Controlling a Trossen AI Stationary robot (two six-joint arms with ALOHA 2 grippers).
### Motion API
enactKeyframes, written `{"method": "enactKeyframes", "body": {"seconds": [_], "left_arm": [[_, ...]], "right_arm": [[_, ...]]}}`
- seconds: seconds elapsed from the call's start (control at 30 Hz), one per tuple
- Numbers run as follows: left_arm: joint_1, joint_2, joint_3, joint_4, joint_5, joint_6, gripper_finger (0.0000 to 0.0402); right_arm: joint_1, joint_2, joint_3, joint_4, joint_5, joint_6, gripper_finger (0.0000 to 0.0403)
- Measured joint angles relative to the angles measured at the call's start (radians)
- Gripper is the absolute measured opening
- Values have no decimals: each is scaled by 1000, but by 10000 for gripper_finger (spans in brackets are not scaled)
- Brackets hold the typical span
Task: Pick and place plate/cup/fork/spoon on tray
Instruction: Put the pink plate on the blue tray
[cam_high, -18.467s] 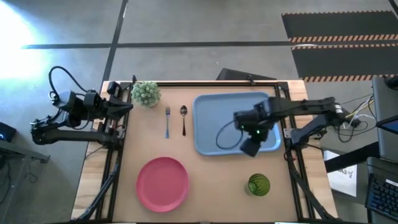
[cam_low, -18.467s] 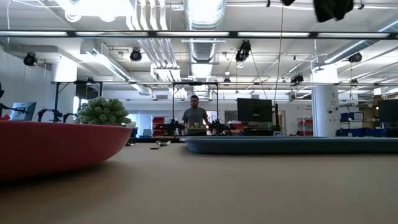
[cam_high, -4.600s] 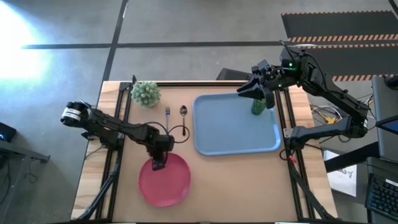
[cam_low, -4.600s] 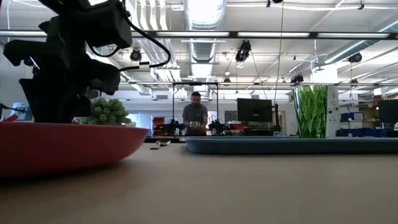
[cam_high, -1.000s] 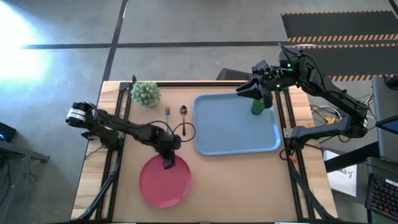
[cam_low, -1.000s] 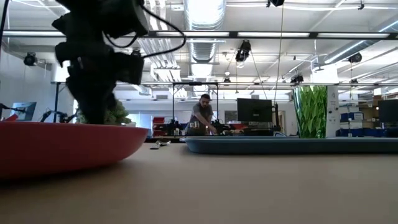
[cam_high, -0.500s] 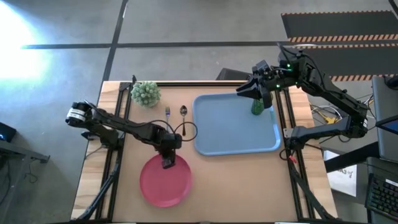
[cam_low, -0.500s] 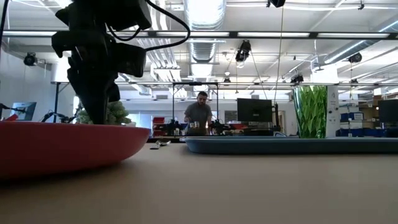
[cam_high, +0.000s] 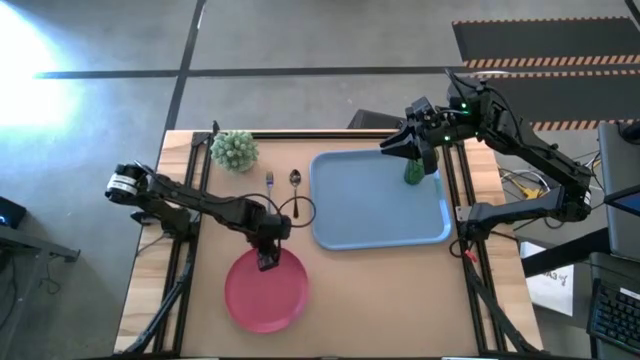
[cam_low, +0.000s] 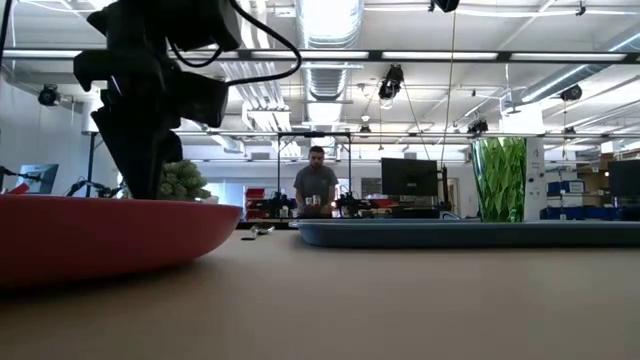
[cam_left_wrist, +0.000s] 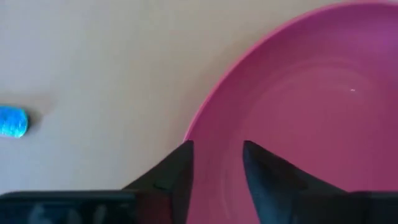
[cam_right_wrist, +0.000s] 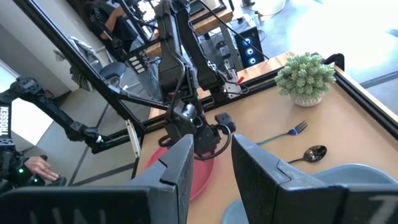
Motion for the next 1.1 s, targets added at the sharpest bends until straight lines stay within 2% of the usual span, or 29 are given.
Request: {"method": "enactKeyframes", "body": {"seconds": [0.17,0.4,0.8,1.1], "left_arm": [[6,0,6,-62,15,-108,165],[9,0,5,-173,48,-260,173],[16,0,5,-173,51,-265,173],[70,-6,5,-173,49,-265,173]], "right_arm": [[0,0,0,0,0,0,98],[0,0,0,3,1,1,98],[0,0,0,3,2,2,98],[0,0,0,3,3,1,98]]}}
